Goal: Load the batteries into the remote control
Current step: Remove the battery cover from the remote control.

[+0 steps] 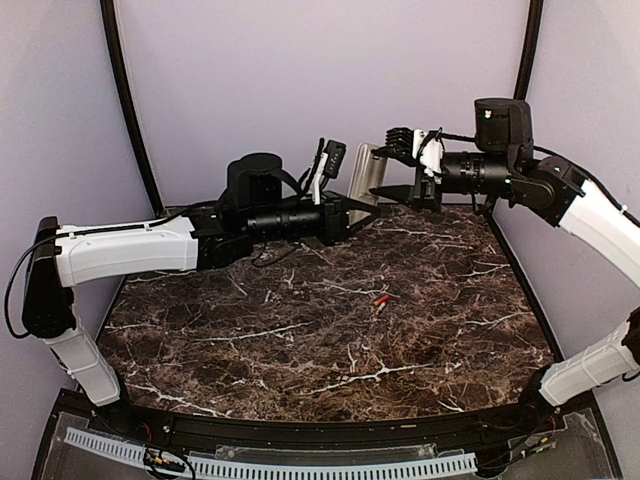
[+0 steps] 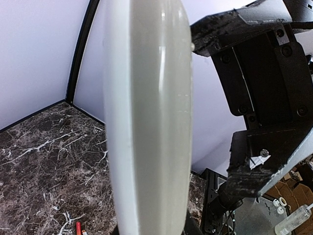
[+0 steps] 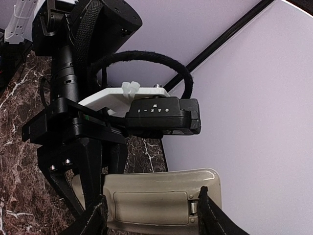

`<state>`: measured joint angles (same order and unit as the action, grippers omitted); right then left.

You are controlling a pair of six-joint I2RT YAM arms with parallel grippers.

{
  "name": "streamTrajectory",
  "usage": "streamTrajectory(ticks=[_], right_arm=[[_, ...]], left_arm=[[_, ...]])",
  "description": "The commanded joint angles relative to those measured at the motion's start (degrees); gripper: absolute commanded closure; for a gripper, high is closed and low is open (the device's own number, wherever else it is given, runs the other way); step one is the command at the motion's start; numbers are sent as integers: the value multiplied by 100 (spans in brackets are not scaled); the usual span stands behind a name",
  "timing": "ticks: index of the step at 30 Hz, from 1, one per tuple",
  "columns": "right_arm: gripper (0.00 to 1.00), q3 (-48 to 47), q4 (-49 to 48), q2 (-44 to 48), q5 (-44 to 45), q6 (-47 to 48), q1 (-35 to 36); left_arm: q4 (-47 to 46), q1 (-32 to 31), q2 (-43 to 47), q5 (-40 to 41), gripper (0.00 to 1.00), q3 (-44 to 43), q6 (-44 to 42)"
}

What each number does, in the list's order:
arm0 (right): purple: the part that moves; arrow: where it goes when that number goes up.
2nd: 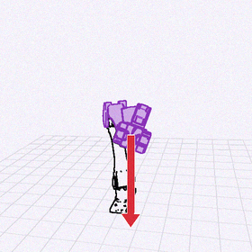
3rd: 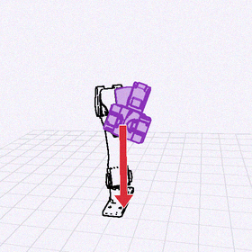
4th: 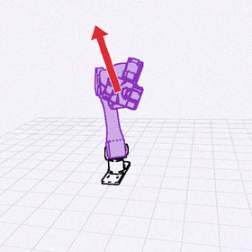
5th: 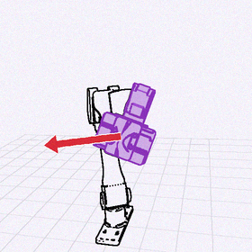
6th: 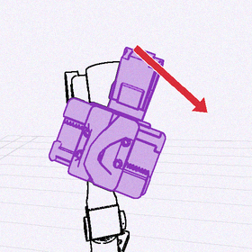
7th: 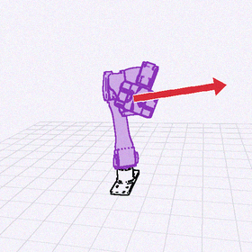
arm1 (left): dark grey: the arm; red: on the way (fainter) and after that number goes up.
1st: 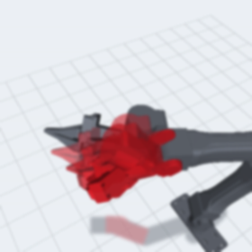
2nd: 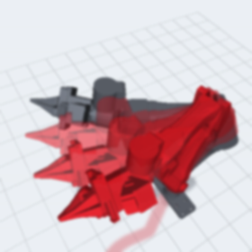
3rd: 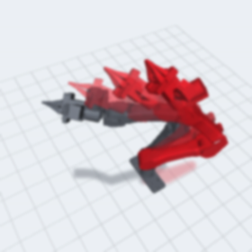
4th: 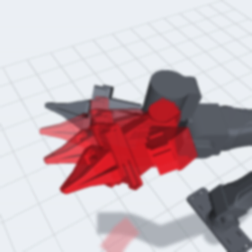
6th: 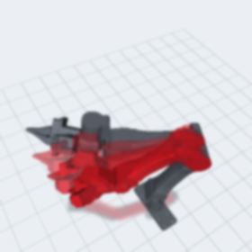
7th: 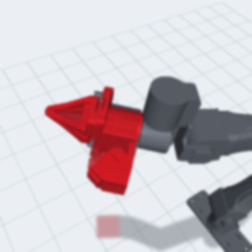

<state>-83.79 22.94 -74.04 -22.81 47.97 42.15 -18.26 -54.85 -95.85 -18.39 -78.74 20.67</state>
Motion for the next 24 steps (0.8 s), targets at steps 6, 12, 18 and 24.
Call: streamTrajectory(ticks=[6,12,18,24], right_arm=[[36,-145,26,-74,330,101,-14],[39,-147,417,-193,351,162,-16],[51,-230,803,-169,-75,79,-15],[53,-57,854,-60,-167,-82,-23]], left_arm=[[-96,7,16,-165,100,-168,-113],[-176,9,40,-191,100,-160,-262],[-190,7,65,-139,100,-108,-266],[78,79,11,319,100,-163,-259]])
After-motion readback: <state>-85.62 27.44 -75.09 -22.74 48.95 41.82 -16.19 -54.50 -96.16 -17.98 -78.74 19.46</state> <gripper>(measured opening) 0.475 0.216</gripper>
